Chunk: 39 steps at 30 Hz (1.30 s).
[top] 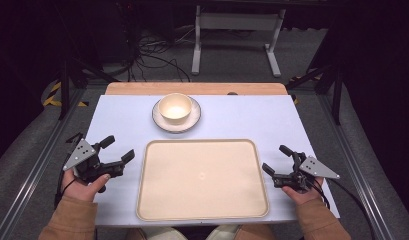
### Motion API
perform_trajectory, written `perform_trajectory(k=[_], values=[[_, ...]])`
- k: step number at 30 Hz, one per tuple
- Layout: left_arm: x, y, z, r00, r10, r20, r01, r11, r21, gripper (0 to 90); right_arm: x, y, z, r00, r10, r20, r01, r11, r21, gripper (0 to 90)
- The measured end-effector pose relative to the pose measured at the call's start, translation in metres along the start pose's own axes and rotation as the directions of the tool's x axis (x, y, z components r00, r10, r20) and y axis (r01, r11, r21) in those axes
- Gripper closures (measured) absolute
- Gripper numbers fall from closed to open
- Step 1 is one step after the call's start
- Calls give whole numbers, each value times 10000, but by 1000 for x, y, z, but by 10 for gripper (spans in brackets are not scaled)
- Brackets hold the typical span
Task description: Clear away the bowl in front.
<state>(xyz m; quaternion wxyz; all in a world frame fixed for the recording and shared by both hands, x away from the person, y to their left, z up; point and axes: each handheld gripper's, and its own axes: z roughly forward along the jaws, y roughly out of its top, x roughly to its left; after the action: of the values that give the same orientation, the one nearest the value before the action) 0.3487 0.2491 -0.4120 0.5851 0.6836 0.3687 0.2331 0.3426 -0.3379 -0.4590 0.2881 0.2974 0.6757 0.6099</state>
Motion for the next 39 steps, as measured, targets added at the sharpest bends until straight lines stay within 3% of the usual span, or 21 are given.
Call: perform_trajectory(k=[16, 39], values=[[7, 26, 23, 9999, 80, 80, -82, 9997, 219, 105, 0, 0, 0, 10000, 20, -27, -20, 10000, 1, 66], [25, 40, 60, 9998, -173, -72, 176, 9990, 400, 107, -1, 0, 0, 10000, 95, -13, -95, 9999, -40, 67]])
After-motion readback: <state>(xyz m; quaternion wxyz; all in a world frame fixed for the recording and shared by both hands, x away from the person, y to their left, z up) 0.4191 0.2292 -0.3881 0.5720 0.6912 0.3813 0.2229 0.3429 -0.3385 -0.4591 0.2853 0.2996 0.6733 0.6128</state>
